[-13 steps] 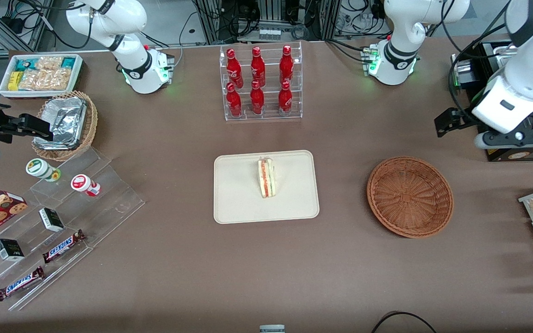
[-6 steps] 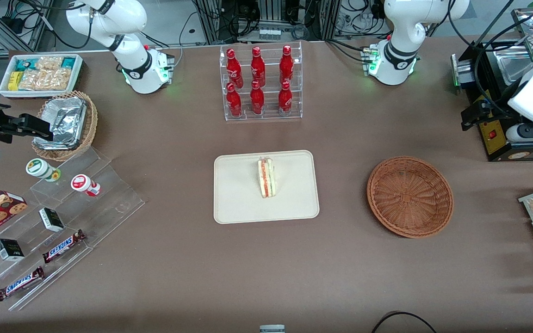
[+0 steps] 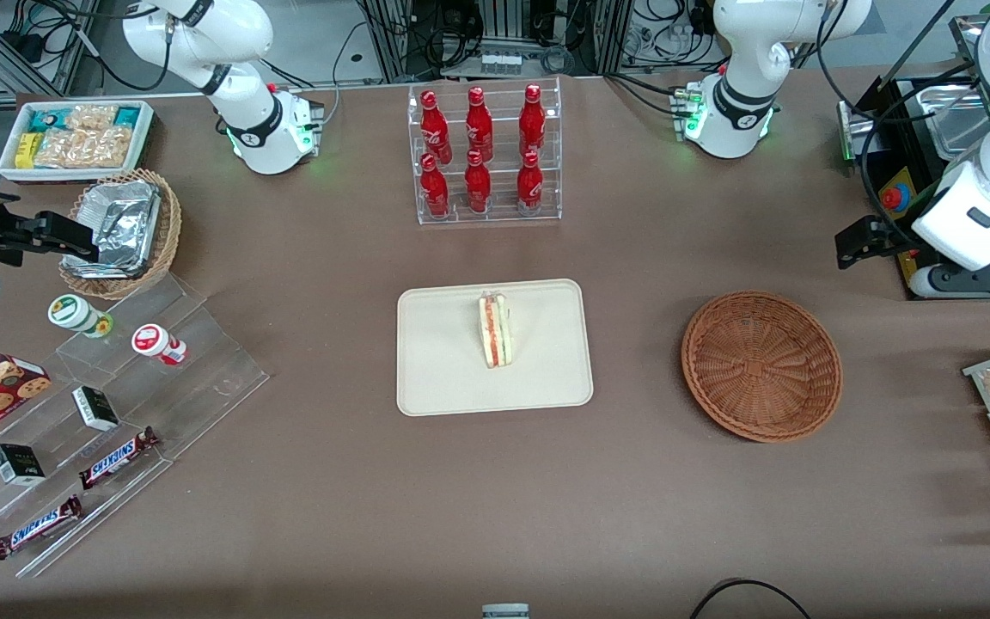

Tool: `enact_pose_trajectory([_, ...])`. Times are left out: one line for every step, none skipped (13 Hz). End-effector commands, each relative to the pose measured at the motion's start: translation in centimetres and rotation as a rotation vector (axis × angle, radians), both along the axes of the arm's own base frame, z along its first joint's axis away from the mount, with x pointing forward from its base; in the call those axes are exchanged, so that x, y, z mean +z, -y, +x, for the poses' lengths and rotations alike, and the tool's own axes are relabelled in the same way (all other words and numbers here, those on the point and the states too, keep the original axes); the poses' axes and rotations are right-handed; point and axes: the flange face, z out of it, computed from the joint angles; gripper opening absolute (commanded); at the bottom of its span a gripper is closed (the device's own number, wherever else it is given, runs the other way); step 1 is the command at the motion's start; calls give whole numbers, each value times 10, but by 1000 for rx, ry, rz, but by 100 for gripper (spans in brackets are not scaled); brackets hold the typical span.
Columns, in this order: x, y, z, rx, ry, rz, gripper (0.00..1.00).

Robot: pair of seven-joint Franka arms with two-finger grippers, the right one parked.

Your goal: Place sandwich from basket to tray

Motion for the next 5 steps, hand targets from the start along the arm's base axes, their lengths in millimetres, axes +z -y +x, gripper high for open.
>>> enact_pose_trajectory([12,-2,3,-7,8,-16,100])
enact_pose_trajectory([12,-1,2,-5,6,-31,100])
enact_pose_trajectory([14,-1,0,-4,2,-32,100])
enact_pose_trajectory([15,-1,-1,-2,-2,-26,100])
enact_pose_trajectory([16,-3,-4,-3,-15,-18,100])
